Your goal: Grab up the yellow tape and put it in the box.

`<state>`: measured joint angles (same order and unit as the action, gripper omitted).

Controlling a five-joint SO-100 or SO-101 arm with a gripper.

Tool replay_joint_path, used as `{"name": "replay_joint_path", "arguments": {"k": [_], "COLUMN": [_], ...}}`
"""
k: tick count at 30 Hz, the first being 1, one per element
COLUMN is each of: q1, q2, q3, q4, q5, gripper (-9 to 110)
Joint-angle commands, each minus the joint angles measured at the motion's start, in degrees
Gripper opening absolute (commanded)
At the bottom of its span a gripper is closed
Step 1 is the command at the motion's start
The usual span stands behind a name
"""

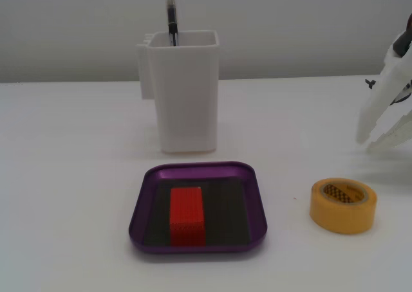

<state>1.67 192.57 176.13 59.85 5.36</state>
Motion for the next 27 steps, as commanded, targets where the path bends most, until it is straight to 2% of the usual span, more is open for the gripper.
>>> {"name": "replay_joint_path", "arguments": {"k": [1,14,22,27], "q1": [0.1,0.2,2.6,3.2], "q2": [5.4,5.3,3.0,-5.0], "q3": [0.6,-0.4,-12.7,-19.2], "q4": [-0.4,-0.4,-0.6,-3.7], "q5": [0.0,-0.1,-1.6,-2.3], "gripper": [0,0,0,0]}}
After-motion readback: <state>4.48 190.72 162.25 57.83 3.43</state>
